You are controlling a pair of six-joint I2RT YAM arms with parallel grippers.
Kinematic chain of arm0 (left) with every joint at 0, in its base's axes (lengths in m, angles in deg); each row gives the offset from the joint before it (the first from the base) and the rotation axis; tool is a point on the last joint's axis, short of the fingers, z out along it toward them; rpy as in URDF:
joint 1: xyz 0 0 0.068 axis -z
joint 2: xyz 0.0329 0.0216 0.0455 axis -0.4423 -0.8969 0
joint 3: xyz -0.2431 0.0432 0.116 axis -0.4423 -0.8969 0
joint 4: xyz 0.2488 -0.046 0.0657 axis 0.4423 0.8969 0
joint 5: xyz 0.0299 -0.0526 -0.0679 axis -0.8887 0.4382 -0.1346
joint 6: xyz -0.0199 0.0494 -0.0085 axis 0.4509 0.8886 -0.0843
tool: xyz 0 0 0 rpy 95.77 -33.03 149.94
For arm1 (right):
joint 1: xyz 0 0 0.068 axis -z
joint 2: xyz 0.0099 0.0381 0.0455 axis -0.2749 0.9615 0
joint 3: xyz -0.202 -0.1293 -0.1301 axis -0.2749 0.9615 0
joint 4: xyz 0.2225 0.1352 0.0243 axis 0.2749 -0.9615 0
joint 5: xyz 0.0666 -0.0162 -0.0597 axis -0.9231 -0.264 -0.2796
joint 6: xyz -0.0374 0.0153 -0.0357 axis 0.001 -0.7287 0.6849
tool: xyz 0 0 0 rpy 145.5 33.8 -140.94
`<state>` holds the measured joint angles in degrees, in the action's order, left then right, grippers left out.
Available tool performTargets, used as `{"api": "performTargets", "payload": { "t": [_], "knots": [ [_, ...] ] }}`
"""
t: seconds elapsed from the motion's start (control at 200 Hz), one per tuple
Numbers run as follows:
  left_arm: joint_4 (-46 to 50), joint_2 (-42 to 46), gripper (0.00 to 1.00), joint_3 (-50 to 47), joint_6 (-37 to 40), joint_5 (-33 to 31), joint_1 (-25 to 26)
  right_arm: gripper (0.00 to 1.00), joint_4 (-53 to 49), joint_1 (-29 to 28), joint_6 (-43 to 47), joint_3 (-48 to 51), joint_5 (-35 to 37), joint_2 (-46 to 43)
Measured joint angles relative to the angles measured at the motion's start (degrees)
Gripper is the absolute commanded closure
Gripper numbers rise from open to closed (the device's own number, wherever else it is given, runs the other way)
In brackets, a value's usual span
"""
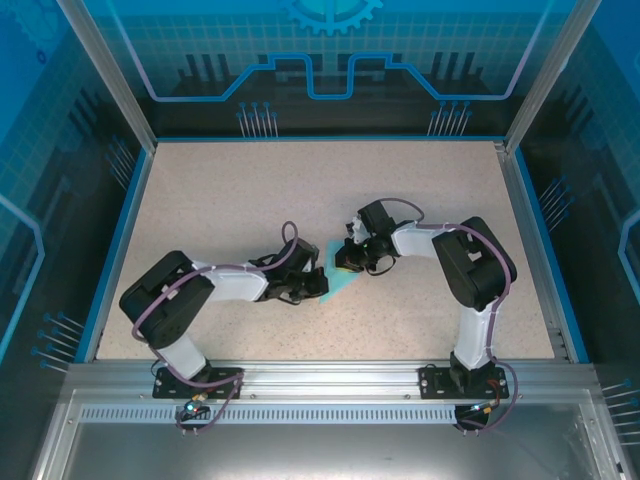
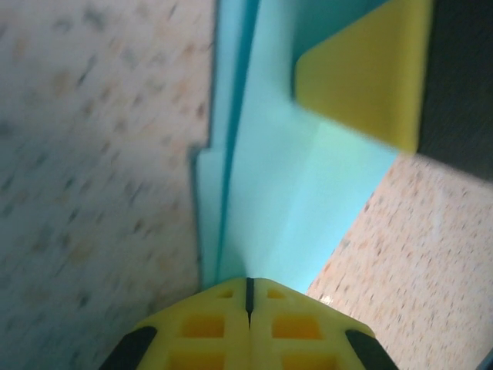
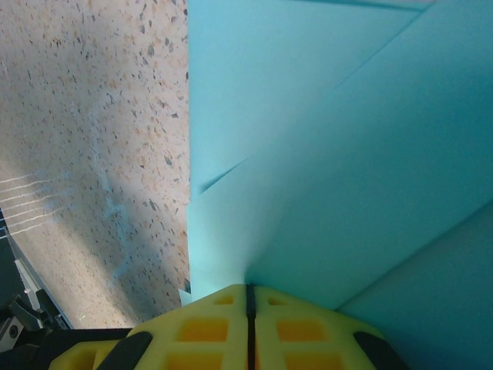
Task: Fold a paper plane with a square sheet of paper (pick it up from the middle)
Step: Fourth fold the wing at the center of the table, then turn over the paper at the center of the table.
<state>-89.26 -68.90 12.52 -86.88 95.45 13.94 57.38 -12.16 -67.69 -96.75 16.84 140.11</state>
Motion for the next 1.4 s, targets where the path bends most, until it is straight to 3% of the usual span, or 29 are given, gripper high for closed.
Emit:
{"api": "performTargets", "payload": {
  "t": [0.305, 0.595, 0.805, 1.15, 1.4],
  "knots": [
    [5.3, 8.4, 0.90, -1.4, -0.2, 4.5, -1.2, 0.92, 0.3, 0.0, 0.0, 0.2, -0.2, 0.0],
    [2.6, 3.1, 0.89, -0.2, -0.7, 9.0, -1.6, 0.92, 0.3, 0.0, 0.0, 0.2, -0.3, 0.1],
    [2.4, 0.3, 0.90, -1.0, -1.1, 9.0, -1.6, 0.92, 0.3, 0.0, 0.0, 0.2, -0.3, 0.1],
    [-0.8, 4.3, 0.90, -6.8, -1.7, 9.0, -1.7, 0.91, 0.6, 0.0, 0.0, 0.2, -1.0, 0.3],
    [6.1, 8.9, 0.90, -7.3, -1.7, 6.9, -1.7, 0.89, 0.7, 0.0, 0.2, 0.2, -1.3, 0.2]
  ]
}}
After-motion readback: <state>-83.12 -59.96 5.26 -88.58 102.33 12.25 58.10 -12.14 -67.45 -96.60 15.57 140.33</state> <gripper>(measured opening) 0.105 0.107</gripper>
